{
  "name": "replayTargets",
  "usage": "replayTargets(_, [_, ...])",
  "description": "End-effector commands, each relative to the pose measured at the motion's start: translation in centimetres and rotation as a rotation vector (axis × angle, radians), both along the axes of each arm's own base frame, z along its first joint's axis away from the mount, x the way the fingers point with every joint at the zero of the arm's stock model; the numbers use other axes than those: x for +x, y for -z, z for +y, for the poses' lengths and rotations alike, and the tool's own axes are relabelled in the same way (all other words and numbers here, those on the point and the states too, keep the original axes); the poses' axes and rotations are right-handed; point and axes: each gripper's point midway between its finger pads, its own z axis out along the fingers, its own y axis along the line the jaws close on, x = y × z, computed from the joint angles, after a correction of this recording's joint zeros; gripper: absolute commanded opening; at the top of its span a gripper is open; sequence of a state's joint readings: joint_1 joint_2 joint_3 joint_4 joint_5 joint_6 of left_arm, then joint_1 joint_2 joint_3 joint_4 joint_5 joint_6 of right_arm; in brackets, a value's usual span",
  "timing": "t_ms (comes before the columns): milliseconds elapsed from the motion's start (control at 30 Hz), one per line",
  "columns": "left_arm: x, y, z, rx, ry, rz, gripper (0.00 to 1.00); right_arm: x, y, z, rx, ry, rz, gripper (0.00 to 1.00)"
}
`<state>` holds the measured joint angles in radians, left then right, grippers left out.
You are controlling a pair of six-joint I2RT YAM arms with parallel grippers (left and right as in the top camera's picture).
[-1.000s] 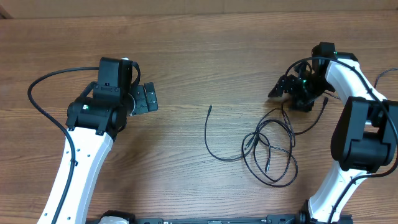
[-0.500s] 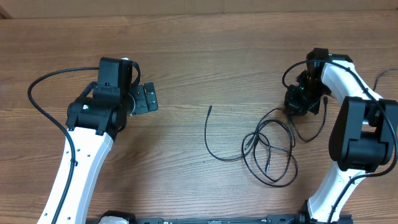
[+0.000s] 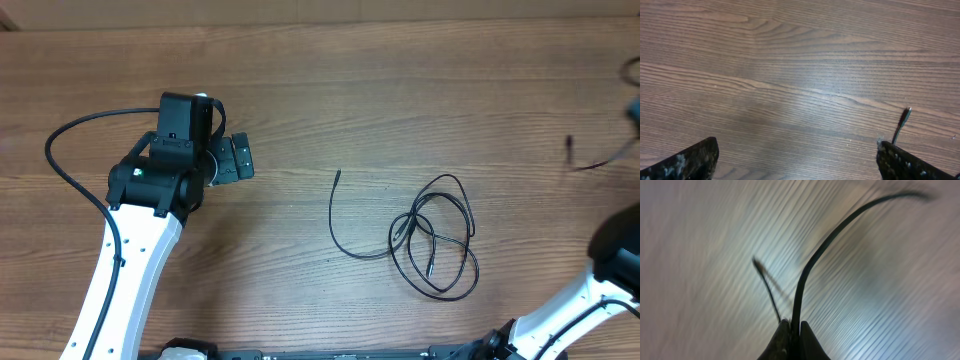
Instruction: Untangle cables
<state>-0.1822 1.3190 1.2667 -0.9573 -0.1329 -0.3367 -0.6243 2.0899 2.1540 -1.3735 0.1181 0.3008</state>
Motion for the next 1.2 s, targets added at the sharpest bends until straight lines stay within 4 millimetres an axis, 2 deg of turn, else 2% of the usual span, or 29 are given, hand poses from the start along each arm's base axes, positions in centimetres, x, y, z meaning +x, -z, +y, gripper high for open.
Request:
replayTargets(0, [0.2, -0.3, 0.3, 0.015, -0.002, -0.008, 1.00, -2.4, -2.2, -4.6, -0.097, 0.150, -0.041, 0.04])
replayTargets(33, [0.2, -0.3, 0.3, 0.015, -0.002, -0.008, 1.00, -3.8, -2.4, -6.6, -0.143, 0.235, -0.032, 0.04])
replayTargets(133, [0.2, -0.3, 0.3, 0.015, -0.002, -0.008, 1.00, -8.3, -3.7, -10.9, -0.295, 0.483, 0.015, 0.04])
replayTargets(200, [0.2, -0.3, 0.3, 0.015, -0.002, -0.008, 1.00, -9.0, -3.8, -11.7, -0.303, 0.541, -0.007, 0.04])
replayTargets(300, [0.2, -0.3, 0.3, 0.015, -0.002, -0.008, 1.00, -9.0, -4.1, -12.8, -0.335, 0.561, -0.029, 0.04])
replayTargets(333, [0.2, -0.3, 0.3, 0.015, -0.002, -0.008, 1.00, -9.1, -4.1, -13.0, -0.349, 0.567, -0.020, 0.07])
replayTargets(367, [0.2, -0.3, 0.3, 0.015, -0.002, -0.008, 1.00, -9.1, -4.0, -13.1, -0.357, 0.569, -0.015, 0.19])
replayTargets(433, [0.2, -0.3, 0.3, 0.015, -0.002, -0.008, 1.00, -9.0, -3.6, -13.3, -0.356, 0.569, -0.013, 0.69])
replayTargets(467, [0.2, -0.3, 0.3, 0.015, -0.002, -0.008, 1.00, -8.9, -3.2, -13.3, -0.352, 0.568, -0.009, 1.00])
replayTargets(600, [0.2, -0.3, 0.3, 0.015, -0.002, -0.008, 1.00, -7.8, -2.1, -12.3, -0.262, 0.531, -0.039, 1.00])
replayTargets(700, [0.2, -0.3, 0.3, 0.015, -0.002, -0.008, 1.00, -5.9, -1.2, -10.5, -0.136, 0.430, -0.092, 1.00])
replayTargets(767, [0.2, -0.3, 0.3, 0.015, -0.002, -0.008, 1.00, -4.2, -0.8, -8.9, -0.051, 0.303, -0.128, 1.00])
replayTargets(800, [0.2, -0.3, 0.3, 0.015, -0.002, -0.008, 1.00, -2.9, -0.6, -7.3, 0.006, 0.179, -0.144, 1.00])
replayTargets(833, [0.2, -0.3, 0.3, 0.015, -0.002, -0.008, 1.00, -2.5, -0.5, -6.6, 0.024, 0.136, -0.146, 1.00])
replayTargets(933, [0.2, -0.3, 0.3, 0.015, -0.002, -0.008, 1.00, -0.7, 0.0, -2.4, 0.126, -0.063, -0.142, 1.00])
replayTargets(967, [0.2, -0.3, 0.3, 0.015, -0.002, -0.008, 1.00, 0.1, 0.2, 0.2, 0.185, -0.173, -0.138, 1.00])
replayTargets(1000, [0.2, -0.3, 0.3, 0.015, -0.002, -0.008, 1.00, 0.3, 0.2, 1.3, 0.205, -0.210, -0.131, 1.00])
replayTargets(1067, [0.2, -0.3, 0.3, 0.015, -0.002, -0.008, 1.00, 1.0, 0.5, 5.2, 0.260, -0.374, -0.095, 1.00])
replayTargets(1167, [0.2, -0.3, 0.3, 0.015, -0.002, -0.008, 1.00, 1.9, 0.3, 11.9, 0.348, -0.687, -0.070, 1.00])
